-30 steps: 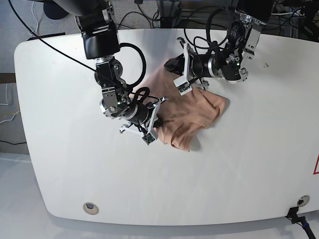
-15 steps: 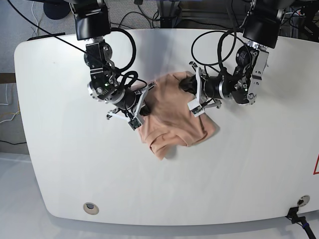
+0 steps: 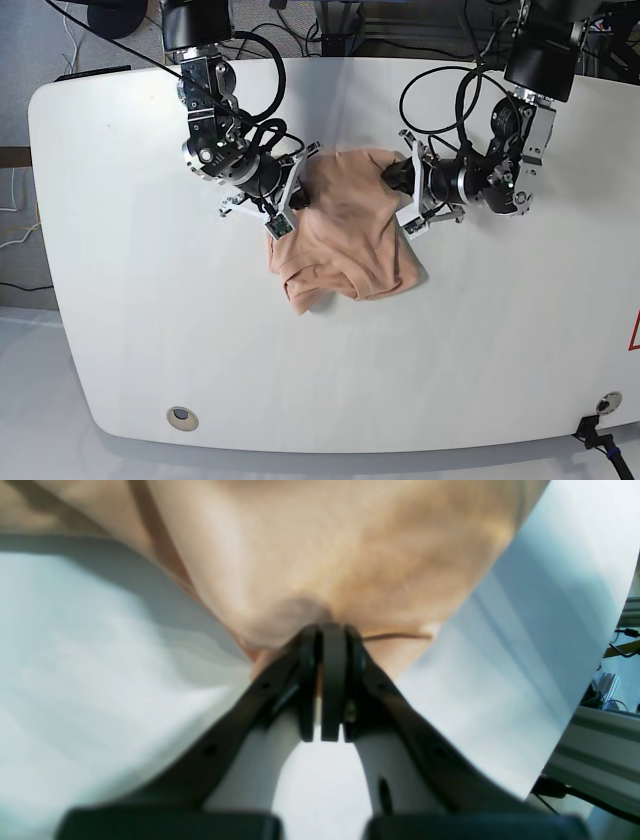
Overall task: Fold the T-shirt properly
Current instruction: 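Grasp the folded bundle with both grippers and fold it over again, then open both grippers and lift them away from the folded shirt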
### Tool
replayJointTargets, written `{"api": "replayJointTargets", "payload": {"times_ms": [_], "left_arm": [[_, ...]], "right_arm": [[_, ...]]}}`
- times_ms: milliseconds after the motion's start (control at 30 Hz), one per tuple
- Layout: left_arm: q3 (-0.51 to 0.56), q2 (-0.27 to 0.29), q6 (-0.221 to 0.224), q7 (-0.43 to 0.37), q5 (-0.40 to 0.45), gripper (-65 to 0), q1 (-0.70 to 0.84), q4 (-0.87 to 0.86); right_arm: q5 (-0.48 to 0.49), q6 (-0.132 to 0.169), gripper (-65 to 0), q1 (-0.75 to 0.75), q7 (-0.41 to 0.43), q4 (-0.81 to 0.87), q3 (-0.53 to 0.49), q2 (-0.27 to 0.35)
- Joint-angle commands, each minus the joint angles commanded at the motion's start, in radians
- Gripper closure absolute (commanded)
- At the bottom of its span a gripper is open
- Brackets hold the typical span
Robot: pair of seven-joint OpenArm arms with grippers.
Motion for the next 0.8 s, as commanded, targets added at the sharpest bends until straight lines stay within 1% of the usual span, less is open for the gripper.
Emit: {"api": "replayJointTargets", "payload": {"times_ms": [67, 200, 233, 333, 467, 500, 567, 600, 667, 733, 767, 800], "left_arm": [[0.000, -0.006, 0.000, 0.000, 0.000, 0.0, -0.003, 0.000], [-0.002, -0.009, 0.000, 0.000, 0.000, 0.0, -0.006, 0.003], [-0.002, -0.018, 0.000, 0.000, 0.000, 0.0, -0.006, 0.005], [-0.006, -0.028, 0.000, 0.000, 0.000, 0.0, -0.006, 0.057], [-0.112, -0.029, 0.000, 0.000, 0.005, 0.0, 0.012, 0.137], [-0.141, -0.031, 0.000, 0.000, 0.006, 0.0, 0.020, 0.149], [-0.186, -0.043, 0.000, 0.000, 0.046, 0.0, 0.034, 0.181], [-0.206, -0.043, 0.000, -0.002, 0.087, 0.0, 0.049, 0.206], [-0.256, -0.043, 0.000, -0.002, 0.170, 0.0, 0.083, 0.264], [-0.301, -0.043, 0.000, -0.003, 0.226, 0.0, 0.130, 0.324], [-0.322, -0.043, 0.000, -0.018, 0.245, 0.0, 0.158, 0.351], [-0.344, -0.043, 0.000, -0.051, 0.264, 0.0, 0.195, 0.382]], "right_arm": [[0.000, 0.000, 0.0, -0.009, 0.000, 0.011, -0.002, -0.011], [0.000, 0.000, 0.0, -0.012, 0.000, 0.011, -0.002, -0.011], [0.000, 0.000, 0.0, -0.012, 0.000, 0.011, -0.002, -0.011], [0.000, 0.000, 0.0, -0.009, 0.003, 0.014, -0.002, -0.011], [-0.003, 0.000, 0.0, -0.008, 0.008, 0.086, -0.002, -0.011], [-0.003, 0.000, 0.0, -0.009, 0.021, 0.109, -0.002, -0.011], [-0.005, 0.000, 0.0, -0.015, 0.064, 0.141, 0.002, -0.006], [-0.011, 0.000, 0.0, -0.018, 0.081, 0.152, 0.002, 0.003], [-0.057, 0.000, 0.0, -0.038, 0.109, 0.176, 0.002, 0.015], [-0.117, 0.000, 0.0, -0.074, 0.166, 0.203, 0.002, 0.012], [-0.141, -0.003, 0.0, -0.094, 0.192, 0.218, 0.003, 0.012], [-0.169, -0.020, 0.0, -0.115, 0.216, 0.233, 0.003, 0.011]]}}
